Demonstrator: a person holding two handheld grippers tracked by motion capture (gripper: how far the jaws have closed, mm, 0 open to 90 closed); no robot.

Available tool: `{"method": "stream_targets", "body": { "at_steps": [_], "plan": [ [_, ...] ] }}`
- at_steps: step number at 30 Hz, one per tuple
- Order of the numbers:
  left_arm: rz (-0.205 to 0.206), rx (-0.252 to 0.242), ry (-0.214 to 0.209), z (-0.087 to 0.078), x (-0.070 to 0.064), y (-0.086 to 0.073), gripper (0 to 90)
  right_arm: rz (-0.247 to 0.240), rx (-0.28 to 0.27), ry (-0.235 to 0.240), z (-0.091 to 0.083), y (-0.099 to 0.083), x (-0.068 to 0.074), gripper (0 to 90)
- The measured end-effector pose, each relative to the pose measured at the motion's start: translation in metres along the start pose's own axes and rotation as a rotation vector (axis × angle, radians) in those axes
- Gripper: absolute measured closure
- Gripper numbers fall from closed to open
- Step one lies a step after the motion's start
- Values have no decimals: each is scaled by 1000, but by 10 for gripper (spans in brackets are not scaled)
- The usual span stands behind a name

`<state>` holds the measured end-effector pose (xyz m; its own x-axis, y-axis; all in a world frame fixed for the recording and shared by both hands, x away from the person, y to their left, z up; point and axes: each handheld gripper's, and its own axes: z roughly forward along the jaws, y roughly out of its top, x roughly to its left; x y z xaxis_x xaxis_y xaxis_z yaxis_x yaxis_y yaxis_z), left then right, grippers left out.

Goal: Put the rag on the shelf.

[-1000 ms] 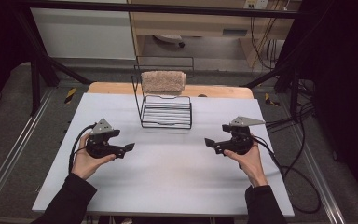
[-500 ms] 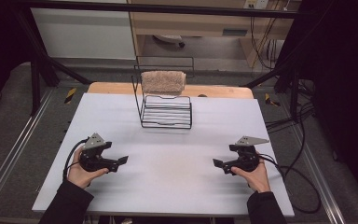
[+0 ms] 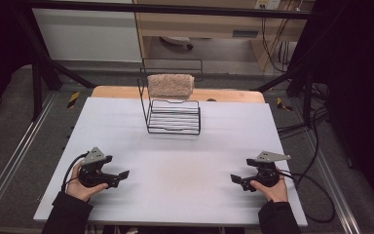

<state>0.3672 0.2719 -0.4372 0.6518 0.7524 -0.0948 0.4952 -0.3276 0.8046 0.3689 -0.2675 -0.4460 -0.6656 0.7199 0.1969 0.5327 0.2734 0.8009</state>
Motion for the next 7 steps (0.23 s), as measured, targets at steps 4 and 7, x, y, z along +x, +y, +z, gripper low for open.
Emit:
{"method": "stream_targets", "body": {
  "at_steps": [4,7],
  "plan": [
    [8,3,6,0,0,-2,67,-2,12,-5,1,-2,0,7],
    [10,1,6,0,0,-2,68,-6,18,-7,1,-3,-1,7]
  ]
}}
